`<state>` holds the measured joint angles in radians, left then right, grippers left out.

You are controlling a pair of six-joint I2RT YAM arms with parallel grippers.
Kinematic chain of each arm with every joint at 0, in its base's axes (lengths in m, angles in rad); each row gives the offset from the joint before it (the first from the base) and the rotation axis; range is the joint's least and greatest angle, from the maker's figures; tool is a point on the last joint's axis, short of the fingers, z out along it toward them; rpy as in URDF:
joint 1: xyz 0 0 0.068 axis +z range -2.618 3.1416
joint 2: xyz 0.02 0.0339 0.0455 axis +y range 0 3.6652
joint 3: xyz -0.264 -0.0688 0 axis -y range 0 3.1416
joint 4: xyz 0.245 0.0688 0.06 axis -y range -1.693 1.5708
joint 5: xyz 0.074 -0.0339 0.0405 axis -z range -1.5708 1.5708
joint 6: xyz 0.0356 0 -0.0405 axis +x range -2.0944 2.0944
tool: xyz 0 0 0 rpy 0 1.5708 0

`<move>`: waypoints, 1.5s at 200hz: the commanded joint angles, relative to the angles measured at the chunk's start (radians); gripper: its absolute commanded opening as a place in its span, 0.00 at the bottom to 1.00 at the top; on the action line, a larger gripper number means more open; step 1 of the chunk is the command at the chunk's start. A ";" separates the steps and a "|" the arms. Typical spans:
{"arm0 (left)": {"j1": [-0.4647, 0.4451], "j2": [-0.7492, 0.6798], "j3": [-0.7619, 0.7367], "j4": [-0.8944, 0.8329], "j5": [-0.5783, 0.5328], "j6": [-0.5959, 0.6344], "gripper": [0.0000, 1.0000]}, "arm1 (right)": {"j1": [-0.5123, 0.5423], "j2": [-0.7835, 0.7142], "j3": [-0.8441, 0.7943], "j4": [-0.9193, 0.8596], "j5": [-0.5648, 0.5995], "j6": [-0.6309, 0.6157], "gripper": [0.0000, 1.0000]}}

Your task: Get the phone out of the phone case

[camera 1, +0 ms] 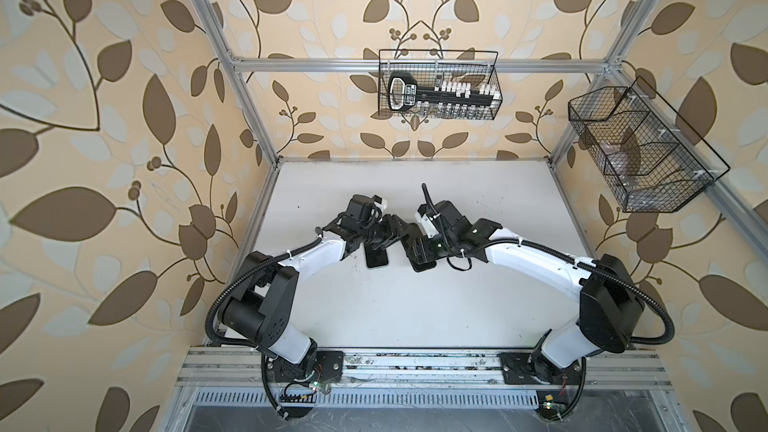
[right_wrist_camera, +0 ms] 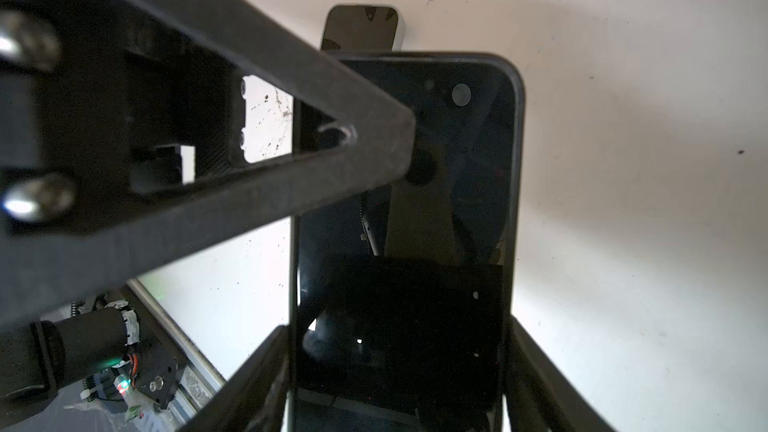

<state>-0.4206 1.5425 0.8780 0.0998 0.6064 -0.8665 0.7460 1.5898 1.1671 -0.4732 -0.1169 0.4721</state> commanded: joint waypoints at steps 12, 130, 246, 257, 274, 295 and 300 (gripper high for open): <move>-0.014 -0.002 0.028 0.062 0.042 -0.017 0.41 | 0.006 -0.025 0.032 0.040 -0.022 0.015 0.37; -0.014 0.016 -0.014 0.158 0.085 -0.087 0.04 | 0.001 -0.032 0.023 0.068 -0.030 0.031 0.37; -0.007 -0.010 0.050 0.254 0.146 -0.130 0.00 | -0.042 -0.185 -0.042 0.070 -0.071 0.001 0.88; -0.003 -0.011 0.065 0.250 0.153 -0.128 0.00 | -0.050 -0.229 -0.058 0.070 -0.081 -0.020 0.93; 0.008 -0.006 0.091 0.256 0.176 -0.126 0.00 | -0.068 -0.307 -0.086 0.071 -0.084 -0.030 1.00; 0.052 0.010 0.128 0.281 0.235 -0.132 0.00 | -0.099 -0.402 -0.119 0.084 -0.104 -0.016 1.00; 0.069 0.013 0.136 0.292 0.252 -0.138 0.00 | -0.106 -0.423 -0.127 0.085 -0.107 -0.012 1.00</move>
<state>-0.4030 1.5578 0.9264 0.2844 0.7448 -0.9768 0.6674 1.2491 1.0817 -0.4107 -0.1898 0.4675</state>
